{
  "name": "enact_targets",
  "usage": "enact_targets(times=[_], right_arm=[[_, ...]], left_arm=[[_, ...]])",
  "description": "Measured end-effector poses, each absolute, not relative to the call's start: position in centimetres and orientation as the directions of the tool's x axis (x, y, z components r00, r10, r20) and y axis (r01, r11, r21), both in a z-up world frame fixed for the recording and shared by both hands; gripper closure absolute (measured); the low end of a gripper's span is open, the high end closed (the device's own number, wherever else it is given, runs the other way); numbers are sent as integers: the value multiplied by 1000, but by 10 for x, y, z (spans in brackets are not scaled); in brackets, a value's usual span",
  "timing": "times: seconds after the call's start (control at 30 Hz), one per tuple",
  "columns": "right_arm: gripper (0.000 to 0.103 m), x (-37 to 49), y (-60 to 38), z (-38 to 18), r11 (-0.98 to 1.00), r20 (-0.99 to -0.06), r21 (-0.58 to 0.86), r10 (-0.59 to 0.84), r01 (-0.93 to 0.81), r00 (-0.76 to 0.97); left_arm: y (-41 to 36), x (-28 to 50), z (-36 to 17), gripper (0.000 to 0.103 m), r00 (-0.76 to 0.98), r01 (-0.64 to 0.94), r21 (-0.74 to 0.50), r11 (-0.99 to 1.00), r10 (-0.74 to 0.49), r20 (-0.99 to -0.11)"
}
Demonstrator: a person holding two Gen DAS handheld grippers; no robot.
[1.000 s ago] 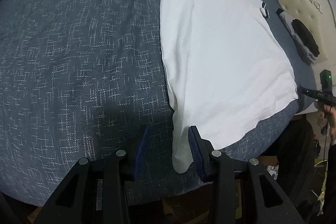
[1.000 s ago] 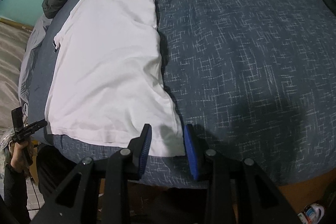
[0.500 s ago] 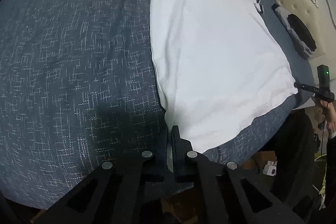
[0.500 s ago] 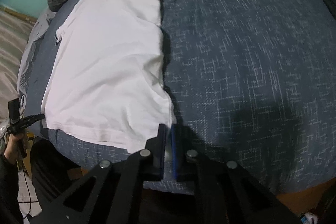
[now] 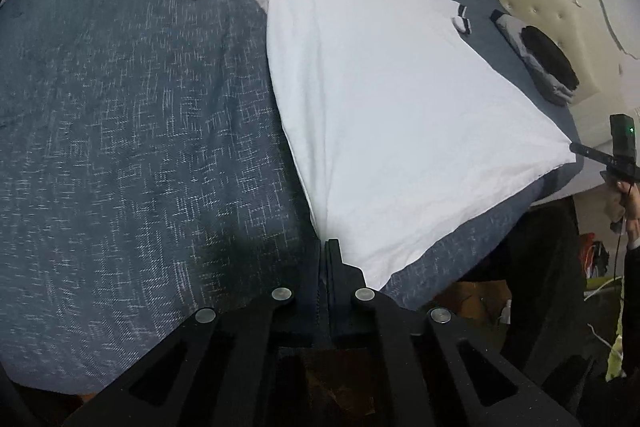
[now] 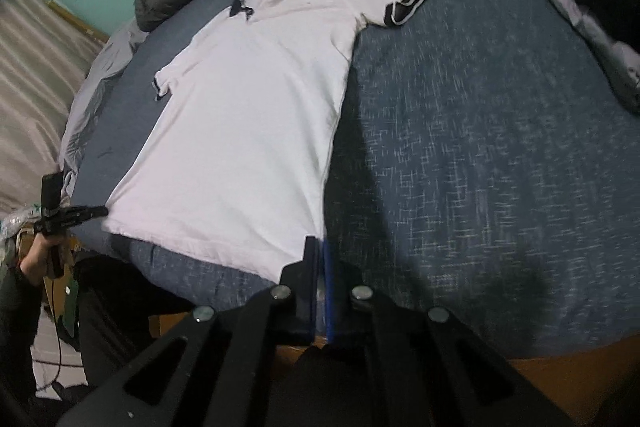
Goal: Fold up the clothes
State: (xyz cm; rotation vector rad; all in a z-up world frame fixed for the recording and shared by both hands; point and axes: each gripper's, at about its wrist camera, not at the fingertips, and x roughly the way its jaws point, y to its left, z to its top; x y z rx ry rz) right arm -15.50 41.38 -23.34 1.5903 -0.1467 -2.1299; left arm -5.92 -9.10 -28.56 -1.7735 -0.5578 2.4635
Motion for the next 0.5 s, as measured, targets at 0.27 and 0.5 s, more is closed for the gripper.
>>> enact_targets(times=[0.27, 0.5], right_arm=[[101, -139, 426, -253, -892, -891, 355, -413, 280, -186], [101, -140, 431, -270, -903, -897, 353, -401, 246, -184]], left_arm=[[-91, -55, -296, 103, -310, 181, -310, -933, 244, -919], [-89, -67, -317, 101, -284, 213, -325, -922, 260, -923]])
